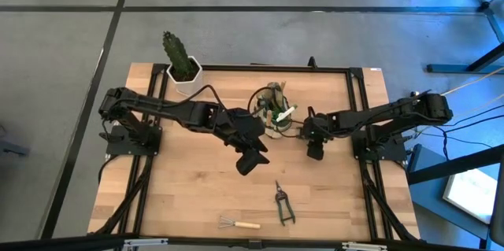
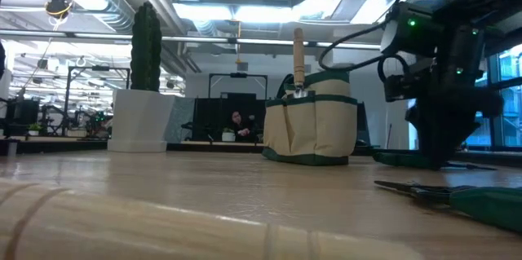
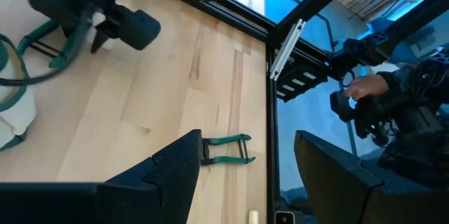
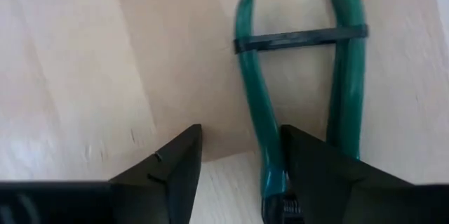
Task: Pick & Place Garden tools in Gardening bag
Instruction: Put the top fruit pruner into the gardening bag
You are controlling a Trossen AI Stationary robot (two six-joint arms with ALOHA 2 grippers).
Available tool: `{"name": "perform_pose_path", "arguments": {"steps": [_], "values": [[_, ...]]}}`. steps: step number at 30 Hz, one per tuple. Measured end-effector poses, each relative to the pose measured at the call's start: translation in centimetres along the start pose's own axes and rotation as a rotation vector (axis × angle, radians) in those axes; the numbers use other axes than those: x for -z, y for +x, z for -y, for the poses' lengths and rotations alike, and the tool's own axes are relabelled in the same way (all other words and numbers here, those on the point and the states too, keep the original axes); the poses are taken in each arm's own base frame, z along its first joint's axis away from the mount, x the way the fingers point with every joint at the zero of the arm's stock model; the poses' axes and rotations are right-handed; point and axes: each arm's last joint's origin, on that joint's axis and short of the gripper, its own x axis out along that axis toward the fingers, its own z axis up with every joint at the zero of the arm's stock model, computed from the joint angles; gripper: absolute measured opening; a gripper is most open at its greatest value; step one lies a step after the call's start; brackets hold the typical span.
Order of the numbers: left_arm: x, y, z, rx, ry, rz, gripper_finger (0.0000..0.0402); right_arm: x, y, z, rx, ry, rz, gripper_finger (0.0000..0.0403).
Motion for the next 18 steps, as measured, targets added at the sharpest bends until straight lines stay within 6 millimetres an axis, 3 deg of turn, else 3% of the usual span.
{"name": "perform_pose_path", "arguments": {"steps": [5,12,15,18], "values": [[0.1,0.0,0.2,0.001,0.005,-0.001,0.0223,0.0,0.0,0.1,-0.001,0.153,-0.007,0.0151],[-0.4,0.0,0.1,0.010,0.008,0.038,0.0223,-0.3,-0.5,-0.3,-0.077,0.327,-0.067,0.0027],[-0.8,-0.1,0.4,0.037,0.013,0.083,0.0223,-1.1,-1.8,-1.1,-0.231,0.370,-0.150,0.0027],[-1.3,-0.1,0.7,0.071,0.029,0.135,0.0223,-3.2,-4.2,-1.9,-0.364,0.396,-0.130,0.0027]]}}
